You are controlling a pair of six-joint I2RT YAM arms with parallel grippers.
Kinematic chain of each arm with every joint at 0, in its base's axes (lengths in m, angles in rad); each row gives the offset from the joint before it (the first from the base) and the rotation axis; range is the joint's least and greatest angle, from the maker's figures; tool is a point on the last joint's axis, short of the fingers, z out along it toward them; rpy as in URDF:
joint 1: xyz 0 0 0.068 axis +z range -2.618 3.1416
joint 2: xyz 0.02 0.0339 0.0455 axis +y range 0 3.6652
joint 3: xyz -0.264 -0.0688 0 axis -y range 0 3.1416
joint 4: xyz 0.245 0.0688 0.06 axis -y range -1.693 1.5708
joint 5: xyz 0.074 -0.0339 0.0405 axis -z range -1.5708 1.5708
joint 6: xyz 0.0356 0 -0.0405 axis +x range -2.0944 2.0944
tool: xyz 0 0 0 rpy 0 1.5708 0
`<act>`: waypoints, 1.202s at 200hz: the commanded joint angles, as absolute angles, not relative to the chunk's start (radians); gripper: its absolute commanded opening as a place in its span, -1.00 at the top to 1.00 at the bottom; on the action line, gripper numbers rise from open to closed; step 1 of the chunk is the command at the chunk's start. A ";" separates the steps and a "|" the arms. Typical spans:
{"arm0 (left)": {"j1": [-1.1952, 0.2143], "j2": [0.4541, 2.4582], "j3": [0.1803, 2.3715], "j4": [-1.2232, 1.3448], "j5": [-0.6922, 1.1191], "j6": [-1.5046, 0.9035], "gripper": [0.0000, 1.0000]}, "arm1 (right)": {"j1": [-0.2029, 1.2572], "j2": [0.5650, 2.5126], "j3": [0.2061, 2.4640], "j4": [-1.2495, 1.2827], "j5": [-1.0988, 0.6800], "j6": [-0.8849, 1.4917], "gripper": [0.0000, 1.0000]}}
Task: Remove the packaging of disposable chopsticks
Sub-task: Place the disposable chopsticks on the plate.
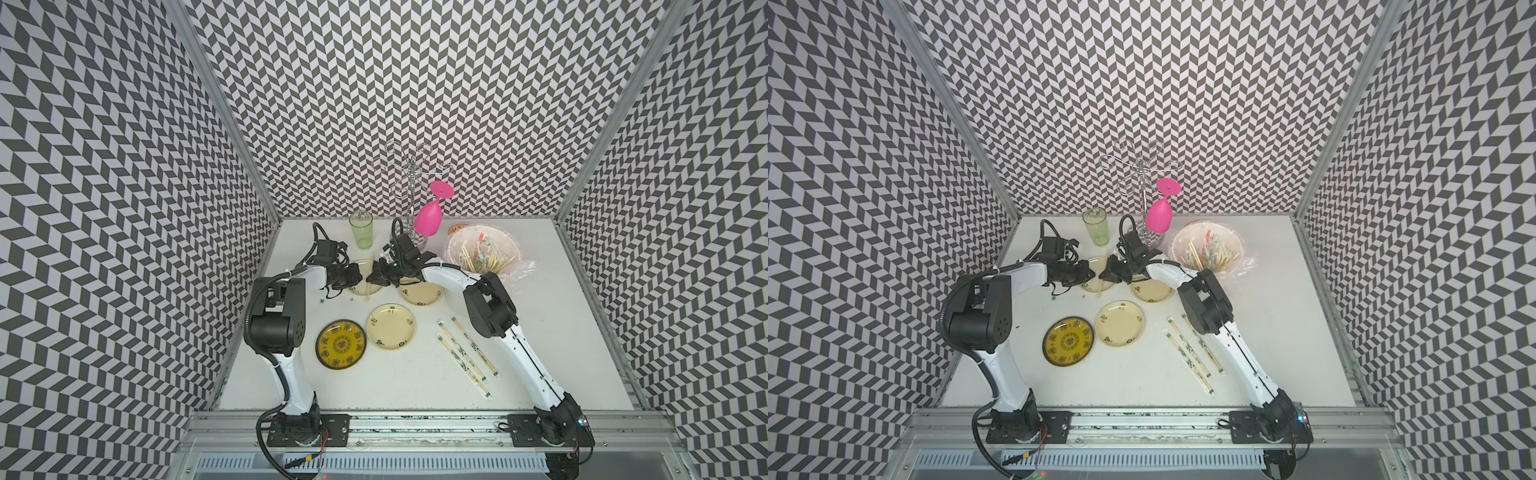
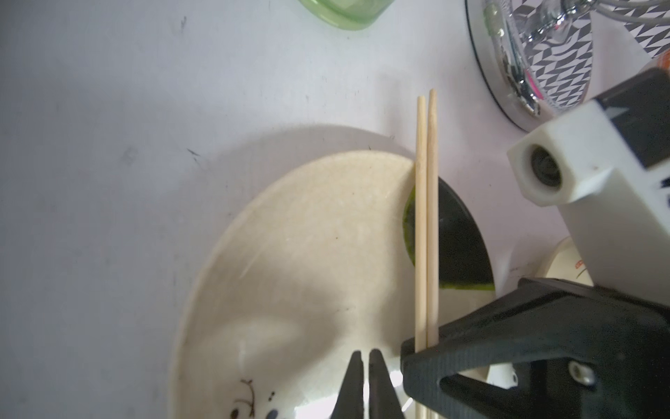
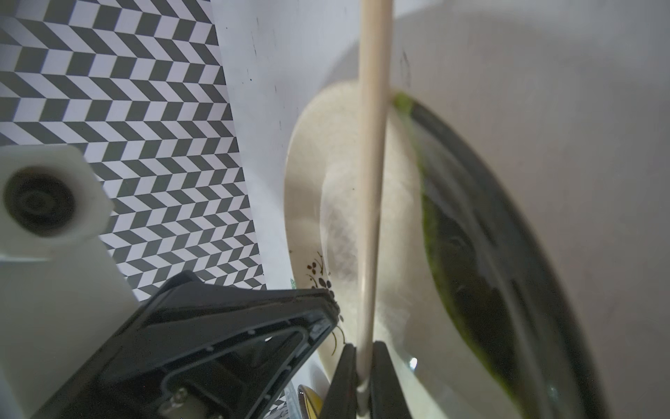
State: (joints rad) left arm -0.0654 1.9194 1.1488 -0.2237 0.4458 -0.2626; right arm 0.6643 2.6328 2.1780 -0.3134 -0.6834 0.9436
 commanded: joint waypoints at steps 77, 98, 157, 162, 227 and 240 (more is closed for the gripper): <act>-0.071 1.947 1.180 -0.242 0.486 -0.258 0.80 | 0.661 2.628 2.197 -0.316 -0.651 0.946 0.65; -0.070 1.945 1.180 -0.242 0.486 -0.259 0.80 | 0.661 2.620 2.197 -0.318 -0.639 0.946 0.56; -0.071 1.942 1.181 -0.241 0.491 -0.260 0.80 | 0.661 2.598 2.197 -0.337 -0.615 0.939 0.32; -0.071 1.943 1.181 -0.241 0.492 -0.260 0.80 | 0.662 2.596 2.198 -0.340 -0.611 0.938 0.29; -0.071 1.940 1.183 -0.239 0.498 -0.261 0.80 | 0.662 2.563 2.186 -0.356 -0.569 0.931 0.20; -0.069 1.938 1.181 -0.239 0.499 -0.261 0.80 | 0.662 2.560 2.187 -0.363 -0.566 0.928 0.16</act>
State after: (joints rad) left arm -0.0654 1.9385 1.1618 -0.2314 0.4854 -0.2626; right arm 0.6643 2.6125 2.1876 -0.3435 -0.6083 0.9360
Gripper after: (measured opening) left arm 0.099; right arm 0.407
